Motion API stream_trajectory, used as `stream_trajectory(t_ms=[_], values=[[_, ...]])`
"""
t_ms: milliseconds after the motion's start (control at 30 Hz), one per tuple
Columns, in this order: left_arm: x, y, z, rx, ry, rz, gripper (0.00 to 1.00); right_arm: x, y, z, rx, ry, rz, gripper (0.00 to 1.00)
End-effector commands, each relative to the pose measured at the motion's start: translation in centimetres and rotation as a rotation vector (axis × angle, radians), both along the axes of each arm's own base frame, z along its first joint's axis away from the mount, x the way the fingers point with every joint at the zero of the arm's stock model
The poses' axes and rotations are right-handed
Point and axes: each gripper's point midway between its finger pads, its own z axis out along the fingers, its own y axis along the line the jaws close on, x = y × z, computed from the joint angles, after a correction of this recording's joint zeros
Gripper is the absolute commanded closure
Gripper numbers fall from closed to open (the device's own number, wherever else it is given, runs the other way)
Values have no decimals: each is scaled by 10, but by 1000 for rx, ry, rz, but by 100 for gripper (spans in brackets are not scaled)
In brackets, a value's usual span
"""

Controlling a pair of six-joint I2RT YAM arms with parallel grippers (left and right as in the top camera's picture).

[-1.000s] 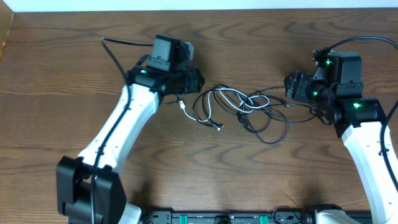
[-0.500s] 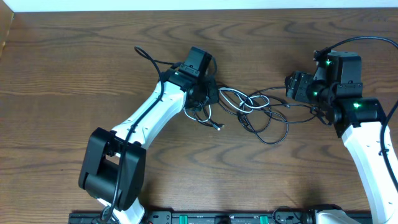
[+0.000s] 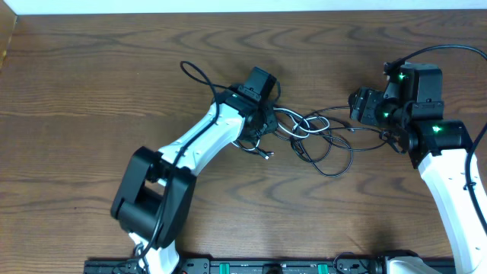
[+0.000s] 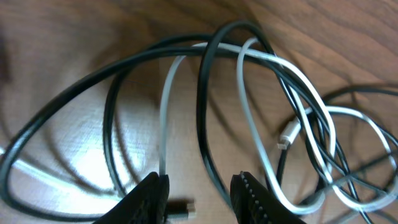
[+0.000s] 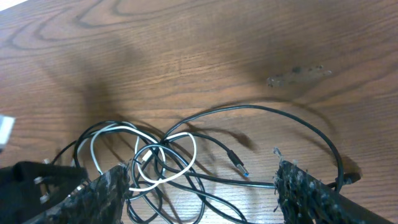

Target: Untangle cables

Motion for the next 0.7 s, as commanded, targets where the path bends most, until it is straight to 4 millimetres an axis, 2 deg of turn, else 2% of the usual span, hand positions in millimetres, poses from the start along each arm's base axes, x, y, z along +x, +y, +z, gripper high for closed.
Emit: stream_trajectory(t_ms=[0,133,333,467,500,533,600,667], values=[[12,-3,-11,-2,-17,37,62,3,1,7,-6,-16,1,27],[19,-8,-17,-17,-31,50,62,3,0,7,-8,-16,-1,27],[17,-10,-29,-5,-13,43,62,3,0,7,-13,-18,4,26],[21,-4,-32,35,-34,43,81,3,0,7,-13,-17,5,26],[22,-2,-31,49,-47,38,81,3,1,7,-12,-18,5,26],[24,0,-31,62,-61,22,89,3,1,7,-12,-18,4,26],[28,3,-25,76,-91,-23,92,3,1,7,-12,-18,5,26],[30,5,-17,76,-113,-44,92,3,1,7,-12,-18,6,26]])
